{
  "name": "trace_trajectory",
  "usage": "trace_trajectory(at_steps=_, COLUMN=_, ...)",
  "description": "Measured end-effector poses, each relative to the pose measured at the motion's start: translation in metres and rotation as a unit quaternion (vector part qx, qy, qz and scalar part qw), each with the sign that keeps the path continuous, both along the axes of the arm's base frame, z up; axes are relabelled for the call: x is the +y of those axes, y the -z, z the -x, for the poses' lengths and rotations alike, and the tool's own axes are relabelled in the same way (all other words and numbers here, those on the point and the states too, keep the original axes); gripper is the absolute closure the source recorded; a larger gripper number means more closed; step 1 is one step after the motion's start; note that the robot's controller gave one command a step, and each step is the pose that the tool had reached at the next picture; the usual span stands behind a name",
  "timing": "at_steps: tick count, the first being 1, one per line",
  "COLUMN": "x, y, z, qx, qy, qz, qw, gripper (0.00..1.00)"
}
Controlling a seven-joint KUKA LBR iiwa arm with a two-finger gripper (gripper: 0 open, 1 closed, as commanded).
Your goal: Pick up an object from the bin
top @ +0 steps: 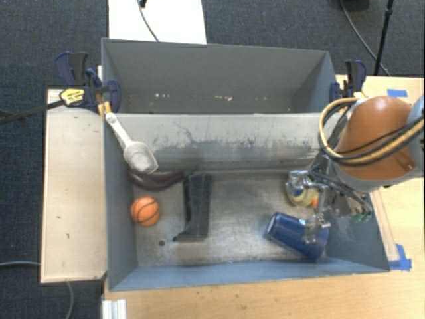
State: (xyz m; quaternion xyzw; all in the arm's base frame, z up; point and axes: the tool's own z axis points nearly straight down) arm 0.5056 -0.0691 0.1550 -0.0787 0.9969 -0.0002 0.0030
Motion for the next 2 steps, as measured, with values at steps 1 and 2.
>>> trace_trajectory(at_steps=1, x=0.0, y=0.025, z=0.008, qx=0.0046, qy=0.042, qz=-0.001, qw=0.9991, gripper=0.0)
trace_trajectory(at_steps=2, x=0.003, y=0.084, z=0.024, qx=-0.0005, qy=-0.065, qz=0.001, qw=0.9979, gripper=1.0)
